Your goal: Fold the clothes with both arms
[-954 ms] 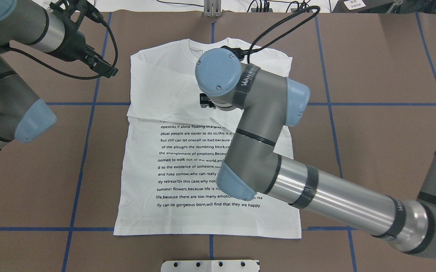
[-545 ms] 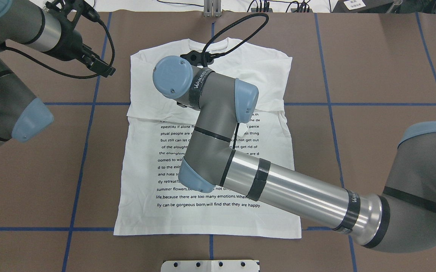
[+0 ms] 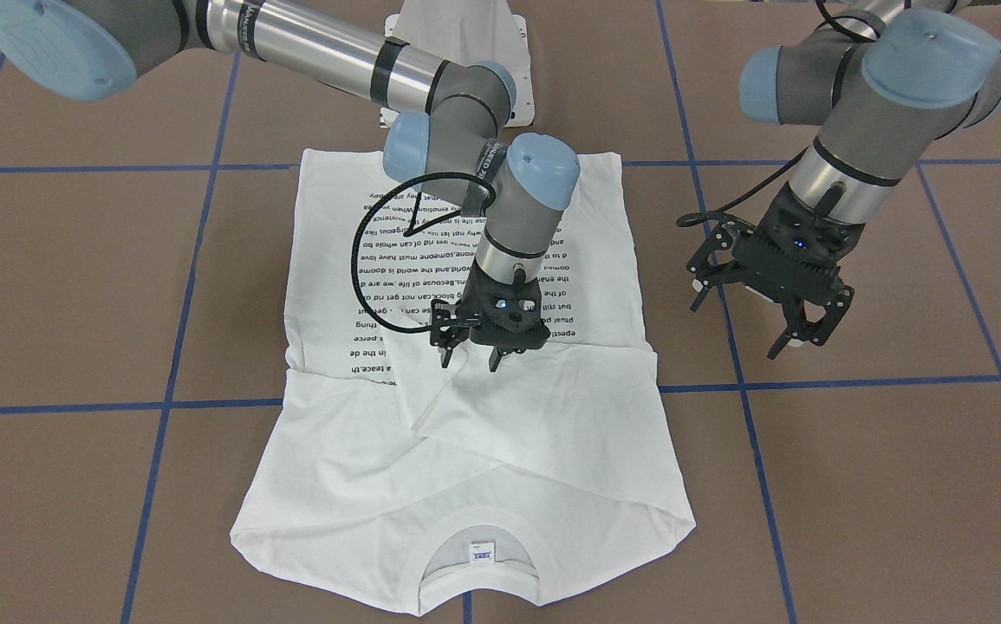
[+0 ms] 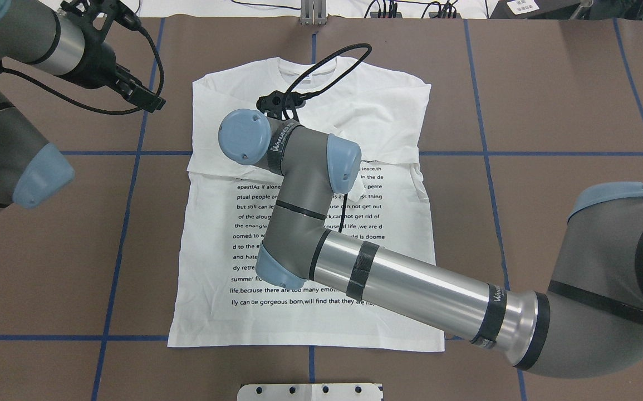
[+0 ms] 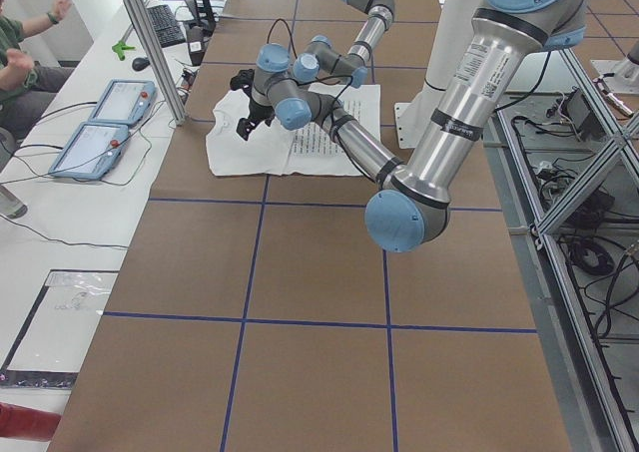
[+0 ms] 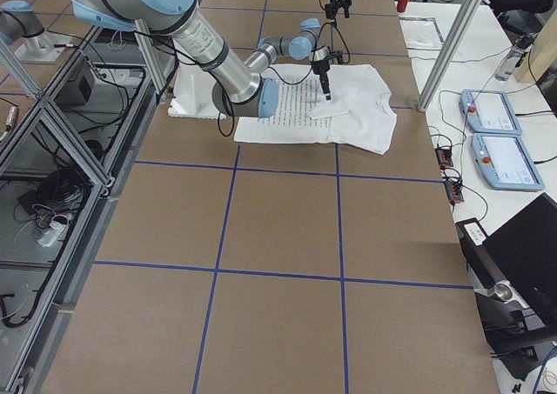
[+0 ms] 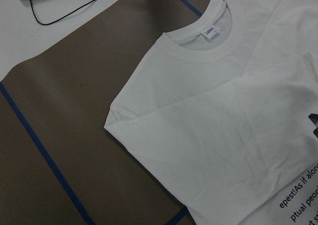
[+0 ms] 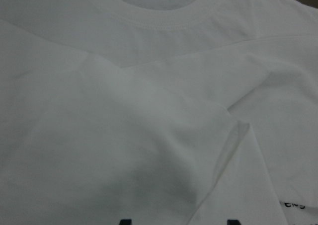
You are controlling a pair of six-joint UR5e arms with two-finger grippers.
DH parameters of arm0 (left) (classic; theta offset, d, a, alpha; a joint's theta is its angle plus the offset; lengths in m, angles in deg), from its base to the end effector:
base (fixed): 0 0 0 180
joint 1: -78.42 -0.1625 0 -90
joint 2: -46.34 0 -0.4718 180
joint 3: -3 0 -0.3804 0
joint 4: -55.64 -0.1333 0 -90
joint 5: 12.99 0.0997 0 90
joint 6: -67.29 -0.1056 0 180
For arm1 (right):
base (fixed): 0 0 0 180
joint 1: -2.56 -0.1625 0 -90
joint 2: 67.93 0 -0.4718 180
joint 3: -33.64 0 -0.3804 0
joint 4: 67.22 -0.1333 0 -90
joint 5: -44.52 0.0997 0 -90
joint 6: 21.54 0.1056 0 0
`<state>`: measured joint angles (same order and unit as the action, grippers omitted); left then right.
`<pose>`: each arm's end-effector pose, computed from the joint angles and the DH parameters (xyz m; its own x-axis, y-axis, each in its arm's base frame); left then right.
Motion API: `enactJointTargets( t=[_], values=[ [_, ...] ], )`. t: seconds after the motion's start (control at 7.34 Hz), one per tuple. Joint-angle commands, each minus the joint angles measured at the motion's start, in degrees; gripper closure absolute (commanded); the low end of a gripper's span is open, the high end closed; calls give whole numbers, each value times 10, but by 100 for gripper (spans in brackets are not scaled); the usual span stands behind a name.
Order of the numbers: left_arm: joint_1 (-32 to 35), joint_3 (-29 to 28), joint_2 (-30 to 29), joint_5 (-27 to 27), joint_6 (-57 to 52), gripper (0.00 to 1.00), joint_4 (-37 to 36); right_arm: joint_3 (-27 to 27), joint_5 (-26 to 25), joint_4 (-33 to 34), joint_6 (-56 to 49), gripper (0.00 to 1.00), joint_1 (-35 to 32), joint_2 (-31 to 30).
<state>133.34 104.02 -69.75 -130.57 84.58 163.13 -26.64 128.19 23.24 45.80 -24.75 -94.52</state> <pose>0.3016 -0.5763 0.3297 0.5844 0.6404 -0.4983 -0.1668 0.6958 0.6986 -0.7148 -0.5322 0.1958 0.8822 0.0246 0.4702 -0.1840 0.9372 0.2962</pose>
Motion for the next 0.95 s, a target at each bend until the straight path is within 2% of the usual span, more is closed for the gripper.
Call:
enactJointTargets(
  t=[0.0,0.27,0.55,0.82],
  values=[
    [0,0,6,0,0,0,0,2,-5,2,-19,34,4,-2],
    [0,0,8,0,-1,0,0,0,-7,5,-36,38,4,-6],
    [-1,0,8,0,2,0,0,-4,-8,23,-51,58,3,-6],
    [-1,0,8,0,5,0,11,-17,-8,42,-54,73,3,-13]
  ],
)
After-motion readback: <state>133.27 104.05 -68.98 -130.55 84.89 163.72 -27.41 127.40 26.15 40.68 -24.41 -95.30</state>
